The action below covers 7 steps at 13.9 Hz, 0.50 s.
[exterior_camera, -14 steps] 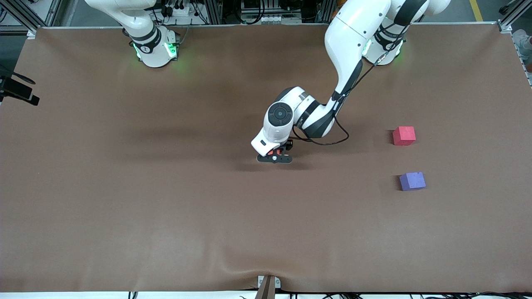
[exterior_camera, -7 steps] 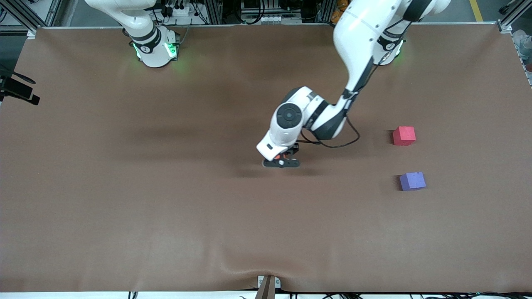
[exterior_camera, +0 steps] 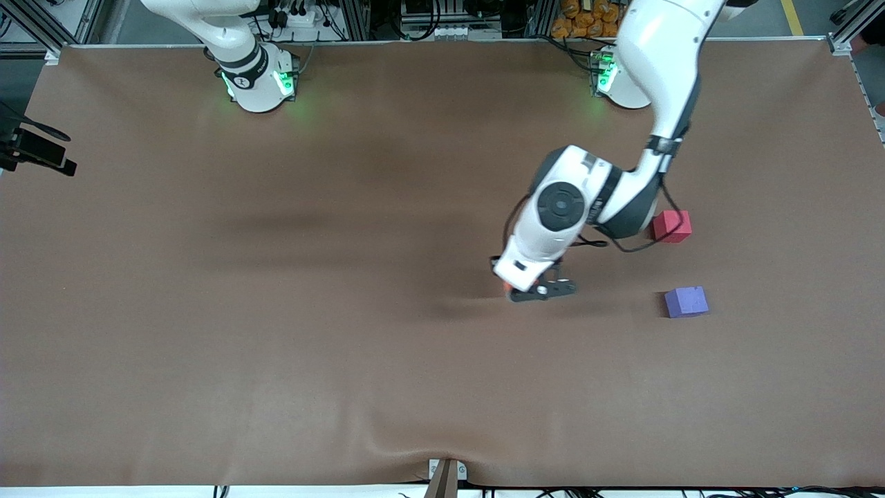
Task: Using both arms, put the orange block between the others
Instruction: 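Carry the orange cube with the left gripper toward the pink cube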
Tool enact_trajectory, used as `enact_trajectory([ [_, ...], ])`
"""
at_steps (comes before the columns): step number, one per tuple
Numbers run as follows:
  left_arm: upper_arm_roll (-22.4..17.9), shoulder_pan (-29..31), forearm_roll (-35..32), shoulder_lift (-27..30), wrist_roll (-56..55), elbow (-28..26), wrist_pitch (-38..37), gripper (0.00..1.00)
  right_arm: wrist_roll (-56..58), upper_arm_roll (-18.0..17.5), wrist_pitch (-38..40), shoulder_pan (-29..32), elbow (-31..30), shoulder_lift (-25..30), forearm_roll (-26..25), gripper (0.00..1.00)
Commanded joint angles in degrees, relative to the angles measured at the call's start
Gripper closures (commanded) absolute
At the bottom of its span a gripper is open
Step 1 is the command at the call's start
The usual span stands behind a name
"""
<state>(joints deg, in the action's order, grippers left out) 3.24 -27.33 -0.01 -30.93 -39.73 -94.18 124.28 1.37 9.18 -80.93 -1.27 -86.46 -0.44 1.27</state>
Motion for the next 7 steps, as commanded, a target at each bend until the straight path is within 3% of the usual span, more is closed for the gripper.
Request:
enact_trajectory([
  [1,0.4,5.3,-2.8,5.3,0.5,-6.3,0.3,0.59,-0.1,-0.1,-0.3,0.5,0.3,0.4,0.1,0.0],
  [4,0.5,9.8,-5.7,10.1,5.3,-14.1,3.6,0.61,-0.1,-0.3,-0.2,1.5,1.0,0.7,0.1,0.0],
  [7,0.9,17.5,-5.6,14.2,17.3,-19.3,4.4,0.61,0.0,-0.6,0.1,1.8,1.0,0.7,0.1,0.0],
])
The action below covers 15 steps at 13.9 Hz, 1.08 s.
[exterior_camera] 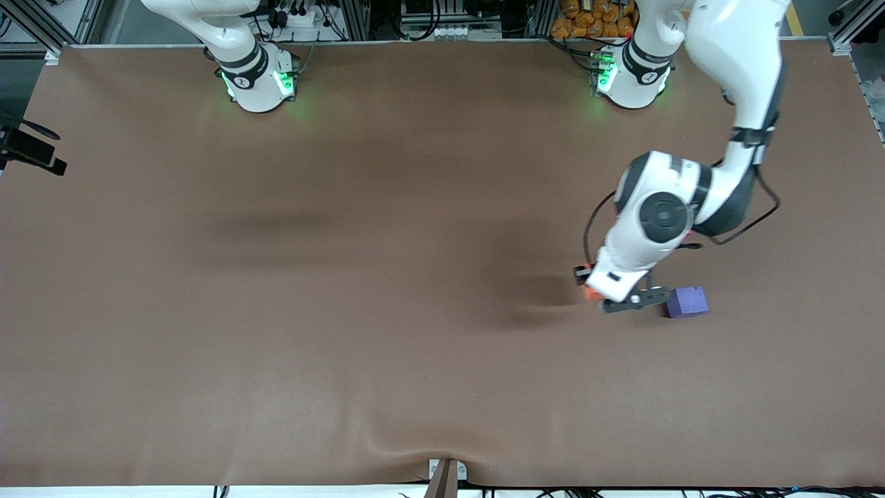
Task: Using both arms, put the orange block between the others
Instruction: 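Carry the orange cube with the left gripper toward the pink cube, then lower the orange cube between the pink and purple cubes, open left gripper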
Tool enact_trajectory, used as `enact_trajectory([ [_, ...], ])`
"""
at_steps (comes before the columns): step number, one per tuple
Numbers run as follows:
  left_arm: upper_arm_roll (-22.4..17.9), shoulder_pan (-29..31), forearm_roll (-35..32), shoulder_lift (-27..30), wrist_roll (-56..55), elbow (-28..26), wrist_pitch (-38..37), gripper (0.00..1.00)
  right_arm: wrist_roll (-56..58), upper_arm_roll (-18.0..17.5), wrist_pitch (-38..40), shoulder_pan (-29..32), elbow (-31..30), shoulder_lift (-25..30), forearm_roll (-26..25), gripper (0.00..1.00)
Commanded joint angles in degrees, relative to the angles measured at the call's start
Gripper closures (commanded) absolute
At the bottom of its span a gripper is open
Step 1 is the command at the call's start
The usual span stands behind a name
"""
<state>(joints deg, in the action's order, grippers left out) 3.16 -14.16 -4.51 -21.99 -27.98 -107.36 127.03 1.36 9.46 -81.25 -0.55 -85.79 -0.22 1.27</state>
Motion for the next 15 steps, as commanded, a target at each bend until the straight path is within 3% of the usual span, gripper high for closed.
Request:
enact_trajectory([
  [1,1.0,6.0,-1.0,7.1,8.1,-8.1,1.6,0.62,-0.1,-1.3,0.4,1.3,0.4,0.5,0.0,0.0],
  [8,1.0,15.6,-0.7,13.6,20.3,-20.3,4.8,0.62,0.0,-2.2,0.6,1.7,0.4,0.6,-0.4,0.0],
  [15,1.0,20.2,-0.6,8.7,27.0,-22.0,14.3,0.63,0.6,-2.2,1.1,1.7,0.5,0.8,-0.7,0.0],
])
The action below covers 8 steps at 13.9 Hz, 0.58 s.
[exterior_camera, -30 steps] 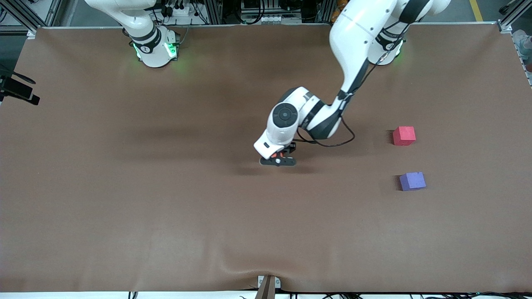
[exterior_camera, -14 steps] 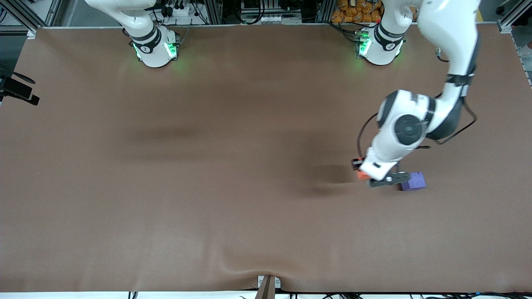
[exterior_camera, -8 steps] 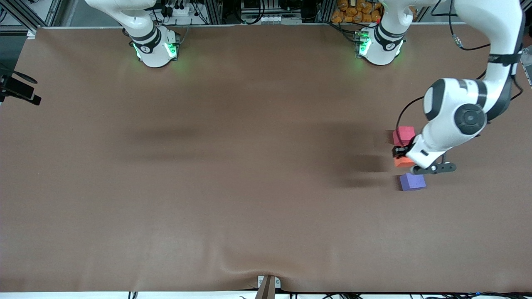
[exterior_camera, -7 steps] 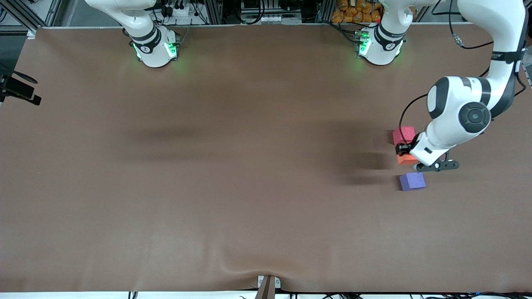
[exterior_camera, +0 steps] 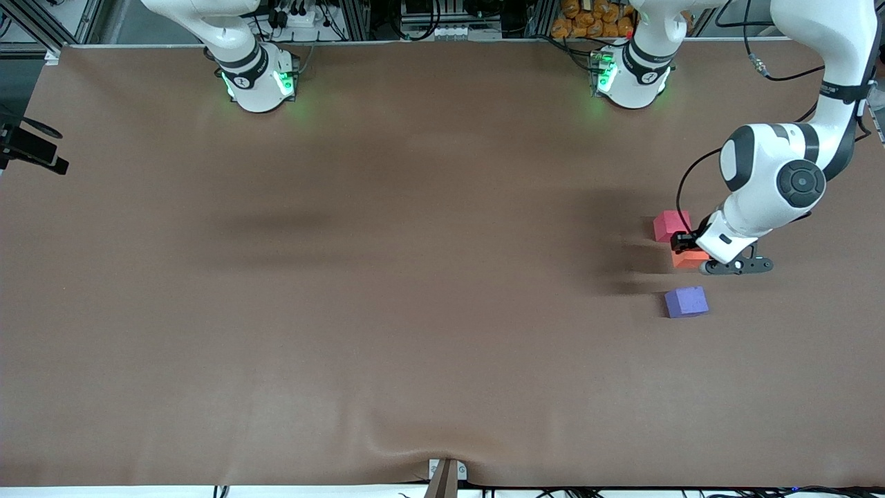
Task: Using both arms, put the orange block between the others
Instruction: 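Lower the orange cube between the pink and purple cubes, open left gripper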
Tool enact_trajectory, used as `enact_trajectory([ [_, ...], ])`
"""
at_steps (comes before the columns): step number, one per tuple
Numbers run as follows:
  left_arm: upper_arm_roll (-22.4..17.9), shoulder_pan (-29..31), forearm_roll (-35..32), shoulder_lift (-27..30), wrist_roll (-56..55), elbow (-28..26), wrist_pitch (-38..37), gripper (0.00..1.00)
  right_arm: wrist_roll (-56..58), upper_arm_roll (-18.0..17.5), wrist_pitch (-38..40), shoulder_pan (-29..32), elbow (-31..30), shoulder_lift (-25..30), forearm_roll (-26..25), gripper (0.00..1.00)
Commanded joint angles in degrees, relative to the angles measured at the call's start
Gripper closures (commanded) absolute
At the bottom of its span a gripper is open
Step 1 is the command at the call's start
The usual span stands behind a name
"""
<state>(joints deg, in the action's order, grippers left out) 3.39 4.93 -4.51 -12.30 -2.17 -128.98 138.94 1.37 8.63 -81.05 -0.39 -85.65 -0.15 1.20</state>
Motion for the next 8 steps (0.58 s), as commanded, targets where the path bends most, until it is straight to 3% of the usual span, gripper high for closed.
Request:
enact_trajectory([
  [1,0.7,1.3,-0.6,-1.4,1.2,-0.4,2.6,0.63,0.6,-1.3,1.3,1.4,0.3,0.8,-0.7,0.0],
  [8,0.8,1.8,-0.5,-6.2,1.2,-0.2,7.4,0.62,0.6,-1.3,1.2,1.4,0.4,0.8,-0.8,0.0],
])
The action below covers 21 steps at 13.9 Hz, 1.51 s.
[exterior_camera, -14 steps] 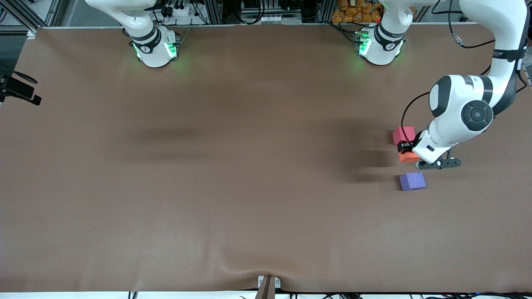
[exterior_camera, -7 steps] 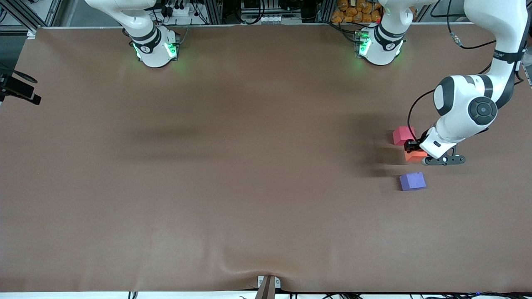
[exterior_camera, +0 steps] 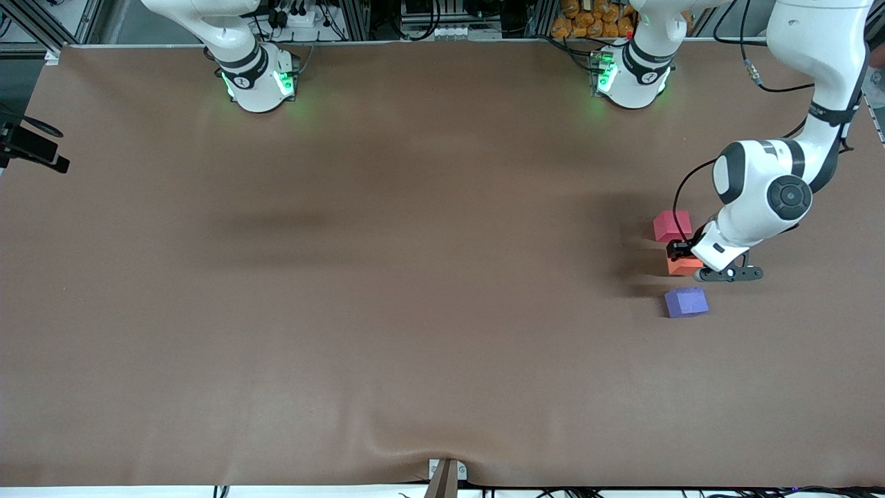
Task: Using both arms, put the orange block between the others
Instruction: 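Lower the orange cube between the pink and purple cubes, open left gripper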
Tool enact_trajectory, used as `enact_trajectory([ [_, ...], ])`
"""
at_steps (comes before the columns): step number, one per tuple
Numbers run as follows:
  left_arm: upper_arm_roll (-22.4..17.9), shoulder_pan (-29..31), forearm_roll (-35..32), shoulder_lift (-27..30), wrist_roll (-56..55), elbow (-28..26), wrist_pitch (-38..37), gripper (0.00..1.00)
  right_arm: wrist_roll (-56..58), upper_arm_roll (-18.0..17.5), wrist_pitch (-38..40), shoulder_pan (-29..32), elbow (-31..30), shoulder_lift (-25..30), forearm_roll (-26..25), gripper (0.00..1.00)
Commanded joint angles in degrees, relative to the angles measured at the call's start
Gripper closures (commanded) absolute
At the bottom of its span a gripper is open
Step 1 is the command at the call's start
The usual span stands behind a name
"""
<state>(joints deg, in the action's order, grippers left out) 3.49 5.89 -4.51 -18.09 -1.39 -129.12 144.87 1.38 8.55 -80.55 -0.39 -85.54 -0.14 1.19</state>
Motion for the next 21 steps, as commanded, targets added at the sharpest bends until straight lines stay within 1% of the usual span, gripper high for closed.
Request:
enact_trajectory([
  [1,0.7,0.9,-0.5,-1.2,0.4,0.0,2.2,0.62,0.6,-1.2,0.7,1.5,0.3,0.8,-0.8,0.0],
  [6,1.0,0.8,-0.5,-2.9,0.3,0.5,3.8,0.61,0.6,-1.2,0.8,1.4,0.5,0.8,-0.7,0.0],
  [7,1.0,0.7,-0.5,-3.0,0.2,0.5,3.8,0.6,0.6,-1.2,0.8,1.4,0.5,0.7,-0.7,0.0],
  [8,1.0,0.6,-0.5,-2.9,0.2,0.5,3.8,0.56,0.6,-1.2,0.8,1.4,0.5,0.7,-0.7,0.0],
  [9,1.0,0.8,-0.5,-3.0,0.2,0.5,3.8,0.45,0.6,-1.2,0.7,1.4,0.5,0.7,-0.7,0.0],
  [10,1.0,1.0,-0.5,-3.1,0.2,0.7,3.8,0.31,0.6,-1.2,0.7,1.4,0.5,0.7,-0.7,0.0],
  [11,1.0,0.9,-0.5,-3.6,0.5,1.2,3.8,0.01,0.6,-1.2,0.7,1.4,0.5,0.7,-0.7,0.0],
  [14,1.0,1.0,-0.5,-3.1,0.7,1.4,3.6,0.0,0.6,-1.2,0.7,1.4,0.5,0.5,-0.7,0.0],
  [16,1.0,1.0,-0.6,-1.4,0.7,1.9,2.7,0.0,0.6,-1.2,0.7,1.4,0.5,0.5,-0.7,0.0],
  [17,1.0,1.0,-0.5,-0.5,0.6,3.0,1.1,0.0,0.6,-1.2,0.7,1.4,0.5,0.6,-0.7,0.0],
  [19,1.1,1.0,-0.6,0.9,0.7,7.4,-5.7,0.0,0.6,-1.2,0.7,1.4,0.5,0.5,-0.7,0.0],
  [21,1.3,0.9,-0.6,1.3,0.7,14.2,-14.8,0.0,0.6,-1.2,0.7,1.4,0.5,0.5,-0.7,0.0],
])
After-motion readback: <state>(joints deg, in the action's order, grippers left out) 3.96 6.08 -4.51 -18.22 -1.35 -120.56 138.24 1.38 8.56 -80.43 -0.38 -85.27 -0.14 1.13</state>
